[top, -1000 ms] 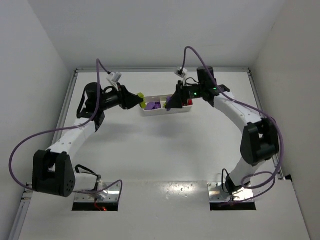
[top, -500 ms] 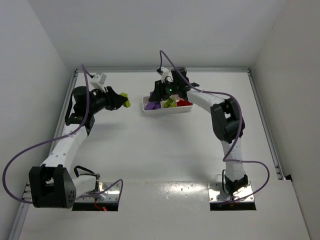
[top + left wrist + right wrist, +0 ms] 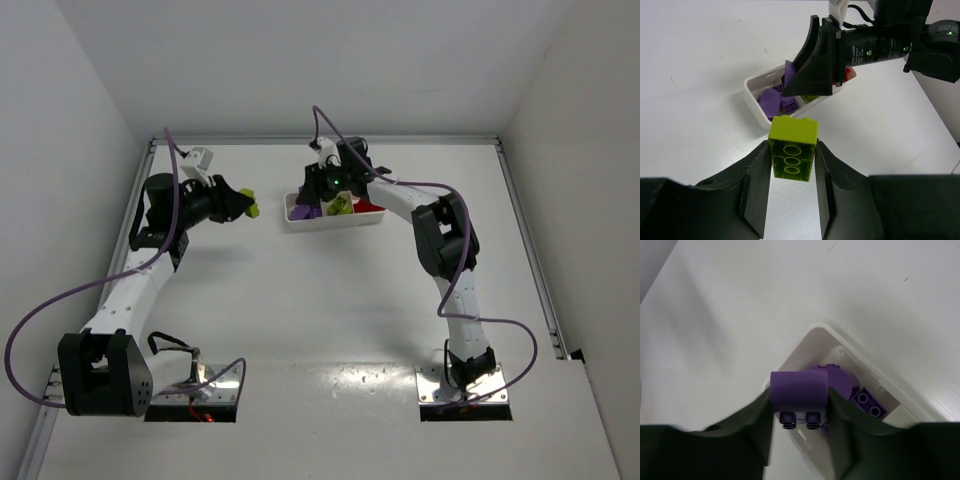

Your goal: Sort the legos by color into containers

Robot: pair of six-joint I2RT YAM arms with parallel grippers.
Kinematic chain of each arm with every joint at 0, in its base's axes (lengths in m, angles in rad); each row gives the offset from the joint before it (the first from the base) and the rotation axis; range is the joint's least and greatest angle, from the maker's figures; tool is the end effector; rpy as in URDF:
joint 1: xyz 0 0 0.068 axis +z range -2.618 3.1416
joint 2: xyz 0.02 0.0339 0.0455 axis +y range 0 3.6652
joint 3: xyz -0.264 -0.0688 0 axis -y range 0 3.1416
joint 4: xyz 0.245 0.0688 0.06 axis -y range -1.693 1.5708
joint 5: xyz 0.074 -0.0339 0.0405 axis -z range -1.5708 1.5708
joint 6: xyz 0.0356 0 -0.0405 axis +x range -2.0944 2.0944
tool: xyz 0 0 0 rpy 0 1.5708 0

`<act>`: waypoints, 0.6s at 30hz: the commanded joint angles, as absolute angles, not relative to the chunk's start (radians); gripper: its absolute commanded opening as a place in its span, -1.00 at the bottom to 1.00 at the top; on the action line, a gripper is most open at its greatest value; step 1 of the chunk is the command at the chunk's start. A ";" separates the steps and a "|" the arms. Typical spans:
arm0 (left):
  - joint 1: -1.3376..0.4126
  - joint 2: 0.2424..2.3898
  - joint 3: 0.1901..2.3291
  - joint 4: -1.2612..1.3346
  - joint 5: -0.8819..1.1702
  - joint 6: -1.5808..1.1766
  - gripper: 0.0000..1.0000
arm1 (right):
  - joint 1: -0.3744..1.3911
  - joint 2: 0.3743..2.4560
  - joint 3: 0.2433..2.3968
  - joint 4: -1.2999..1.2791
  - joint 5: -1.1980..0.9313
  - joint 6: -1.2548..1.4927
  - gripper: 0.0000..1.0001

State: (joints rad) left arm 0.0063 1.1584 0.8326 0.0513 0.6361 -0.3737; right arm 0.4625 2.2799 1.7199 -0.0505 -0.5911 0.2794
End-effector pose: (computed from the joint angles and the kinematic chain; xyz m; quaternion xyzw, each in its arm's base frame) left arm 0.2644 -0.0195 0.3060 0.0424 0.7792 -0.3499 0.5182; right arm 0.4531 0.2481 0.1752 -0.2115 0.8326 0.4009 0.3182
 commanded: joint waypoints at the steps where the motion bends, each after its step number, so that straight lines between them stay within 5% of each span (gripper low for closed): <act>1: 0.018 1.150 0.831 0.089 0.661 -0.365 -1.00 | 0.466 2.255 1.709 -0.028 -0.577 0.247 0.01; 7: 0.009 1.172 0.808 0.162 0.670 -0.399 -1.00 | 0.466 2.224 1.700 0.014 -0.586 0.256 0.37; 18: -0.185 1.372 0.876 0.268 0.637 -0.388 -1.00 | 0.295 1.886 1.542 -0.009 -0.435 0.293 0.41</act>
State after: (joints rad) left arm -0.1303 1.3029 0.8215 0.1925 0.6460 -0.3859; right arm 0.3912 2.0418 1.5723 -0.0528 -0.5297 0.2913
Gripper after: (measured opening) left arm 0.414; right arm 0.703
